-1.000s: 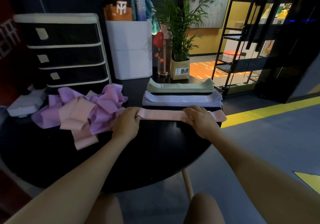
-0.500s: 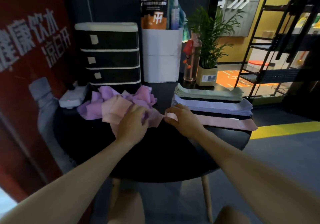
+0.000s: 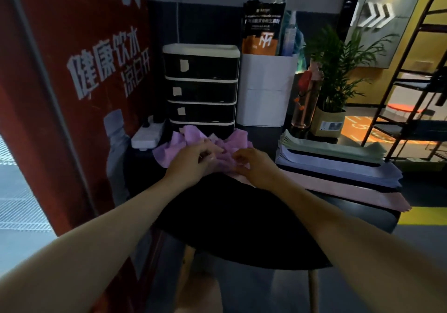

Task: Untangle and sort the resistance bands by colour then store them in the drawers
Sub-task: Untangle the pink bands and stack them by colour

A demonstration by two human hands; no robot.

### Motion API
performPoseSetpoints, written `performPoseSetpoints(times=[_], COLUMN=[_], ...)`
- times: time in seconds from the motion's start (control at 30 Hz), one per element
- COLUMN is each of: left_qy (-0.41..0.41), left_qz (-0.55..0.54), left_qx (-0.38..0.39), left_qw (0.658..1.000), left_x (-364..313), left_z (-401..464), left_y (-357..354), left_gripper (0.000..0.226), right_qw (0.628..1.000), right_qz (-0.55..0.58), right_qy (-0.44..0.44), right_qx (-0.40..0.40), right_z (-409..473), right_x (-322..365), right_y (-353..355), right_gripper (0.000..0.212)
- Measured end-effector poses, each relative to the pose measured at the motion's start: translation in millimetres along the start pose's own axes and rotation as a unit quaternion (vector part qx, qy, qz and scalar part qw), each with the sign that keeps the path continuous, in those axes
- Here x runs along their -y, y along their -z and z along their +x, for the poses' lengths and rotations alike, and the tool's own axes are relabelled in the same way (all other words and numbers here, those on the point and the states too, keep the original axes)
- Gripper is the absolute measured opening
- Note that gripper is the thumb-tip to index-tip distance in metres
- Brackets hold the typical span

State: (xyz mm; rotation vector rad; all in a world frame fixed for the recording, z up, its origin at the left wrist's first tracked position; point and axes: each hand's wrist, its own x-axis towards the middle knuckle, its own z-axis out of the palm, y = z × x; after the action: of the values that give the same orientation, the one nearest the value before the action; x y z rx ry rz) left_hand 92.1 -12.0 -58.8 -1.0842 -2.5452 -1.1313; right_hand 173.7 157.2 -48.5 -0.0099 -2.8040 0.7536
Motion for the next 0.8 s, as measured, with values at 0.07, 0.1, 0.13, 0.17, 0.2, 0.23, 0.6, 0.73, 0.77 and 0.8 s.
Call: performPoseSetpoints(times=[0.07, 0.1, 0.13, 0.17, 0.2, 0.23, 0.6, 0.73, 0.77, 0.8], left_qy=[0.005, 0.002, -0.001, -0.001, 0.001, 0.000, -0.040, -0.035, -0.032, -0.029], left_qz=[-0.002, -0.009, -0.019, -0.029, -0.036, -0.042, -0.096, -0.146, -0.157, -0.166], left_qx=[-0.023, -0.033, -0.040, -0.048, -0.052, -0.059, -0.140, -0.201, -0.211, -0.218], left_qw=[1.000, 0.999, 0.999, 0.998, 0.998, 0.997, 0.985, 0.968, 0.964, 0.961], left_x=[-8, -11, -15, -19, -23, -26, -57, -58, -59, -60], left_z=[19, 28, 35, 43, 49, 55, 104, 117, 120, 122], left_y=[18, 27, 35, 43, 51, 57, 102, 116, 119, 121], left_gripper=[0.009, 0.008, 0.006, 0.006, 0.005, 0.005, 0.006, 0.005, 0.005, 0.006], right_qw=[1.000, 1.000, 0.999, 0.999, 0.998, 0.998, 0.997, 0.995, 0.994, 0.992], right_qz=[0.007, 0.019, 0.033, 0.043, 0.050, 0.053, 0.051, 0.036, 0.046, 0.059], right_qy=[-0.006, -0.008, -0.005, -0.001, 0.003, 0.001, 0.021, 0.045, 0.049, 0.052], right_qx=[-0.003, -0.005, -0.011, -0.020, -0.028, -0.032, -0.053, -0.085, -0.092, -0.101], right_z=[10, 17, 24, 31, 38, 44, 94, 104, 105, 106], right_x=[8, 12, 17, 21, 24, 27, 61, 66, 68, 70], right_y=[7, 11, 16, 20, 24, 27, 62, 78, 82, 87], right_gripper=[0.032, 0.032, 0.030, 0.028, 0.027, 0.026, 0.020, 0.028, 0.031, 0.028])
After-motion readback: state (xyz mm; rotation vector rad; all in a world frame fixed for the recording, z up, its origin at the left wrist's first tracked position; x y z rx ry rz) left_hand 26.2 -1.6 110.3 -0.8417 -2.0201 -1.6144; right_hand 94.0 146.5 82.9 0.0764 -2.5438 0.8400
